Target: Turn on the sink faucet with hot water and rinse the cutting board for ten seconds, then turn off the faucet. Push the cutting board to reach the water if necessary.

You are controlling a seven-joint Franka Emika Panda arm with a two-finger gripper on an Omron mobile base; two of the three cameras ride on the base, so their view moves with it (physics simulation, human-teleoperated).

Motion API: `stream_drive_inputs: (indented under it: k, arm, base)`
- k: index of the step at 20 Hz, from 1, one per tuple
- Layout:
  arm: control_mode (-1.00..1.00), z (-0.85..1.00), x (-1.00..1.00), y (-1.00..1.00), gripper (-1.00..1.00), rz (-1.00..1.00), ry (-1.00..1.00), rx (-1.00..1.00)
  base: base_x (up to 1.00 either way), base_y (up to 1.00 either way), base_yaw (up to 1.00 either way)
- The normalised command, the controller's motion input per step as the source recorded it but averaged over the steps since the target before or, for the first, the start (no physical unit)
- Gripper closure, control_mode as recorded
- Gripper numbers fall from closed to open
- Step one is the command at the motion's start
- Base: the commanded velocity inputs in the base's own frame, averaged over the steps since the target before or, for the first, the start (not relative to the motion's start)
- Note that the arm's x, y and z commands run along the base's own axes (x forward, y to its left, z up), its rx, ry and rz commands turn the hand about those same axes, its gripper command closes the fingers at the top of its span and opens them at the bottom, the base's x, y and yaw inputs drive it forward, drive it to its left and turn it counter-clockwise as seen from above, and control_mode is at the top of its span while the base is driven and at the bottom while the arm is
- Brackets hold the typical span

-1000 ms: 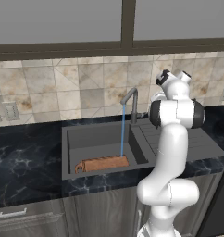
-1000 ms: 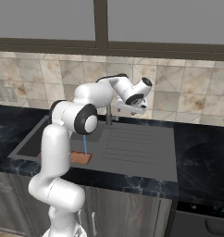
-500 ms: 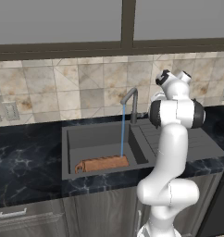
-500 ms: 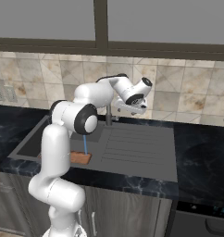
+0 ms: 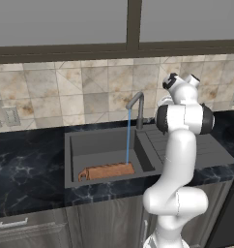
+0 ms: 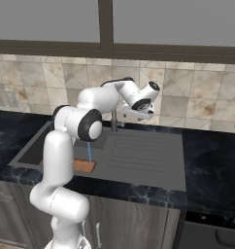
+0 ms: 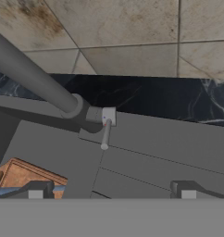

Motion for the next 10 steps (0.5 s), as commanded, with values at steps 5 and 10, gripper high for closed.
stream_drive_inputs:
  k: [5,10]
  arm:
    - [-1.00,0.00,0.00,0.00,-1.00,0.00,0.00,0.00]
    - [-1.00,0.00,0.00,0.00,-1.00,0.00,0.00,0.00]
  base:
    - [0.00,0.00,0.00]
    - [0.00,0.00,0.00]
